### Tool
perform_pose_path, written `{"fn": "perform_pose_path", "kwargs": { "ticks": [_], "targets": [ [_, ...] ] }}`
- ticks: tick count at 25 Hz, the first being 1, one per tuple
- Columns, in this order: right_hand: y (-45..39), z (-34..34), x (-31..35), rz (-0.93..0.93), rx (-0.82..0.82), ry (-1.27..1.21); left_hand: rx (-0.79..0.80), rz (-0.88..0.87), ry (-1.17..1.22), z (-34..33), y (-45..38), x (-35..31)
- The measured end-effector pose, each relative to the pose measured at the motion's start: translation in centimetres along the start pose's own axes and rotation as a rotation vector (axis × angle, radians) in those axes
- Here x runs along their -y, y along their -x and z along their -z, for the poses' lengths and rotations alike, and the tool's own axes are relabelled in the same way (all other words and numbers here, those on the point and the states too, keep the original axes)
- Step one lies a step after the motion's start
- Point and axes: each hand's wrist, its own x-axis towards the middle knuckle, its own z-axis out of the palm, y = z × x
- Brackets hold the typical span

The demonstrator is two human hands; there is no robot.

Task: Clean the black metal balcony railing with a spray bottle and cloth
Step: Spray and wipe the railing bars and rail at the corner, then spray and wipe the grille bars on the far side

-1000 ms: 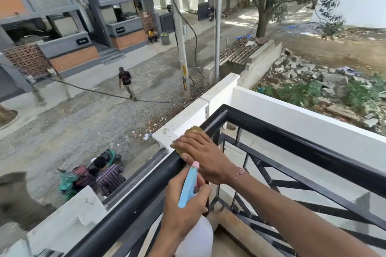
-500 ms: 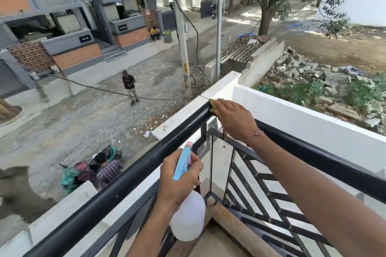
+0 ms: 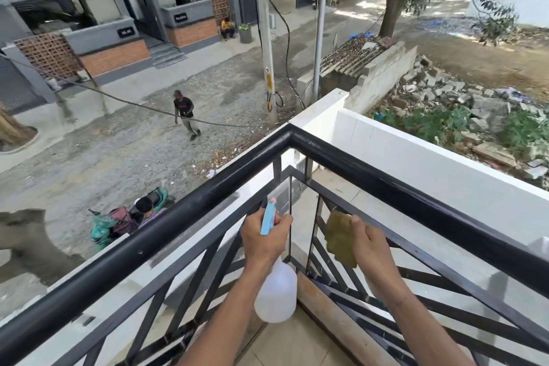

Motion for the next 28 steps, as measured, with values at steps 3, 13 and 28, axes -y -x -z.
{"fn": "perform_pose_path", "kwargs": {
  "ticks": [3, 13, 28],
  "targets": [
    [-0.4, 1.0, -2.2, -0.151, 0.026, -0.137, 0.016, -0.02, 0.042, -0.6, 0.1, 0.1],
    [-3.0, -2.4, -0.9, -0.138, 0.135, -0.281, 0.025, -0.038, 0.04, -1.2, -1.4, 0.5],
    [-15.2, -16.4, 3.7, 0.235, 0.076, -0.258, 0.153, -0.074, -0.026, 3.8, -4.5, 4.6]
  ]
}}
